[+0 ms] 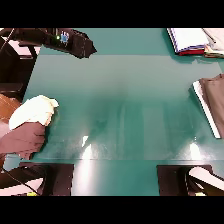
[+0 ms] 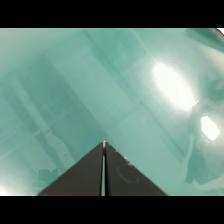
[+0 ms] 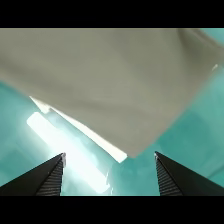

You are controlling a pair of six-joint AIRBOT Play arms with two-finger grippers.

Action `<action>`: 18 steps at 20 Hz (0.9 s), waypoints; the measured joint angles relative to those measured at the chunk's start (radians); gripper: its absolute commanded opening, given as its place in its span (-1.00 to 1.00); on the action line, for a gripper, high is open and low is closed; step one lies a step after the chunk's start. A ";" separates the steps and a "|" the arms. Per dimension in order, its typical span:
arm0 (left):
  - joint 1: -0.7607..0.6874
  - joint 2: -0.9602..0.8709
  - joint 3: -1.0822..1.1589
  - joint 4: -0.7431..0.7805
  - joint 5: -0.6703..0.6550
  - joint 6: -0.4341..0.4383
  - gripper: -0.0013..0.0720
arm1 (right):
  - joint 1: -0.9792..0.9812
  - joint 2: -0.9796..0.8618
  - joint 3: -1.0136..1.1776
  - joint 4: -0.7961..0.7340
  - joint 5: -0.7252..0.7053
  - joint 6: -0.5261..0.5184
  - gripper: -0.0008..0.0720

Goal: Fold the shirts.

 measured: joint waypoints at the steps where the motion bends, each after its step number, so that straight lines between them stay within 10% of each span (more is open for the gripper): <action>1: 0.000 0.000 0.000 0.000 0.000 0.000 -0.88 | -0.002 0.021 -0.018 0.016 -0.011 0.000 0.77; 8: 0.000 0.000 0.000 0.003 0.000 0.002 -0.88 | 0.238 0.167 -0.060 0.219 -0.132 0.000 0.73; 13: 0.000 0.000 0.000 0.005 0.020 0.002 -0.88 | 0.539 0.214 -0.064 0.244 -0.201 -0.010 -0.92; 18: 0.000 0.000 0.000 0.006 0.033 0.002 -0.88 | 0.732 0.224 -0.064 0.249 -0.240 -0.038 -0.92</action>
